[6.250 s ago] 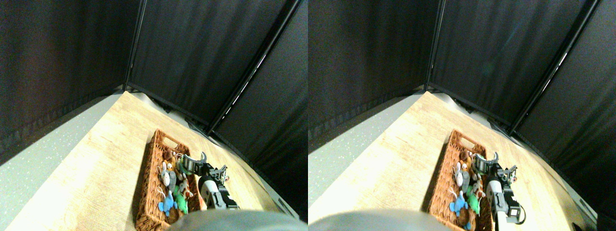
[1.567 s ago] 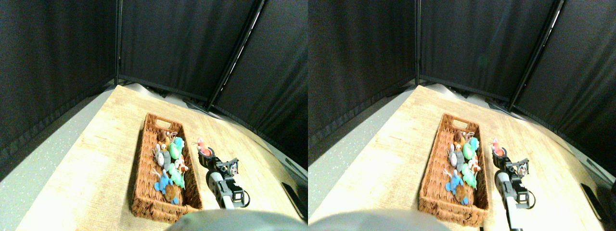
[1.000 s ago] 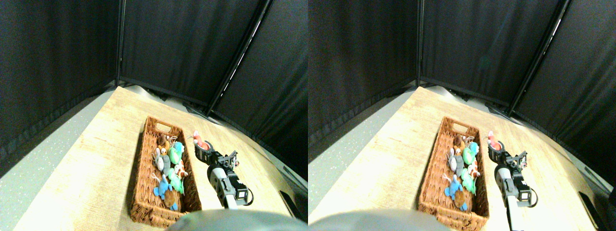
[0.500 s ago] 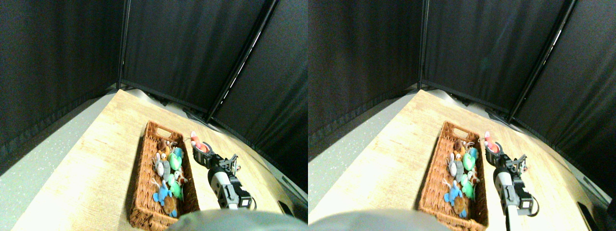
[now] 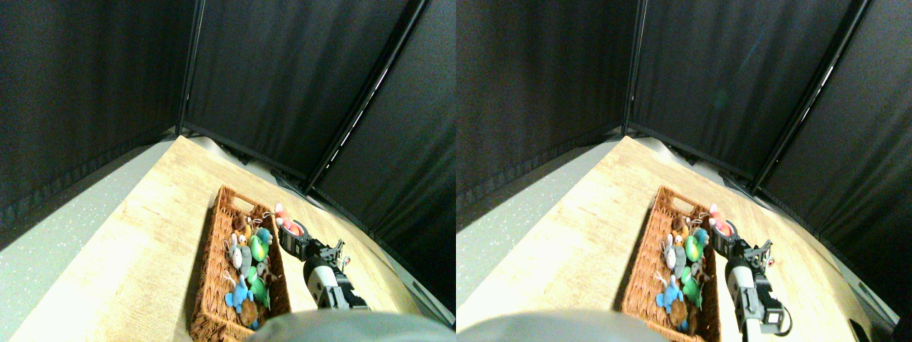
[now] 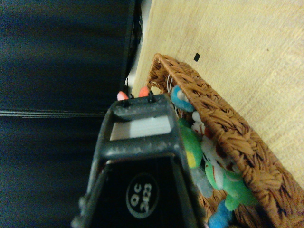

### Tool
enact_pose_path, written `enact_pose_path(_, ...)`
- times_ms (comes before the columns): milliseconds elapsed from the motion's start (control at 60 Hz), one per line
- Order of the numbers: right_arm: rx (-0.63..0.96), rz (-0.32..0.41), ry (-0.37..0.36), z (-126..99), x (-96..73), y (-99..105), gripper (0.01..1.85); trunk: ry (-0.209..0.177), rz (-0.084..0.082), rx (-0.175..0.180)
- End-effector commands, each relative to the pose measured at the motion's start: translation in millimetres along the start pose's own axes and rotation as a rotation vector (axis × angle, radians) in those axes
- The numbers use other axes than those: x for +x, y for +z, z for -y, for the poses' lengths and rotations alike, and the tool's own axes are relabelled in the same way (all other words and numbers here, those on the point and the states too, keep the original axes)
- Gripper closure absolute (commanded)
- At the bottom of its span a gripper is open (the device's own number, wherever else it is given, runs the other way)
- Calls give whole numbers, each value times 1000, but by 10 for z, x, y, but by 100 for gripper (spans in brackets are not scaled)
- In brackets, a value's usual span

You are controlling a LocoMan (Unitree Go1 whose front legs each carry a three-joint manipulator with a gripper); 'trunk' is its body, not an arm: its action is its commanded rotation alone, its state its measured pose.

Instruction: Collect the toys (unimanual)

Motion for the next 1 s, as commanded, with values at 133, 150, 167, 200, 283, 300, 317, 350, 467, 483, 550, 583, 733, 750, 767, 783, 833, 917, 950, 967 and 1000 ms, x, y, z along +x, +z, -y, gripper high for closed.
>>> enact_pose_path(133, 7, -21, 37, -25, 36, -42, 164, 14, 24, -34)
enact_pose_path(150, 7, -21, 37, -25, 36, -42, 164, 15, 24, -35)
enact_pose_path(167, 2, -31, 41, -28, 41, -48, 164, 16, 22, -38)
enact_pose_path(200, 3, -35, 42, -33, 41, -61, 164, 17, 18, -41)
enact_pose_path(283, 59, -51, 34, -38, 55, -115, 167, 27, 15, -46)
enact_pose_path(300, 59, -51, 34, -38, 55, -115, 167, 29, 15, -46)
enact_pose_path(317, 64, -54, 31, -38, 58, -121, 167, 32, 14, -46)
enact_pose_path(350, 74, -66, 28, -45, 66, -142, 166, 36, 14, -47)
enact_pose_path(467, 63, -73, 21, -58, 72, -182, 167, 48, 13, -51)
enact_pose_path(483, 67, -76, 19, -60, 72, -186, 167, 48, 11, -51)
enact_pose_path(550, 89, -84, 22, -68, 85, -214, 169, 51, 12, -55)
enact_pose_path(583, 95, -86, 23, -68, 86, -221, 169, 52, 12, -57)
enact_pose_path(733, 95, -95, 30, -62, 109, -258, 168, 53, 11, -56)
enact_pose_path(750, 89, -96, 36, -59, 113, -258, 168, 53, 11, -56)
enact_pose_path(767, 83, -98, 38, -52, 119, -254, 169, 50, 8, -54)
enact_pose_path(783, 84, -99, 32, -43, 122, -247, 170, 50, 8, -54)
enact_pose_path(833, 99, -100, 15, -35, 123, -235, 174, 49, 8, -51)
enact_pose_path(917, 98, -101, -24, -32, 93, -206, 146, 45, 6, -48)
enact_pose_path(950, 106, -104, -33, -40, 76, -203, 126, 43, 6, -47)
enact_pose_path(967, 105, -106, -42, -43, 68, -199, 112, 42, 5, -47)
enact_pose_path(1000, 90, -113, -50, -44, 65, -186, 92, 42, 5, -47)
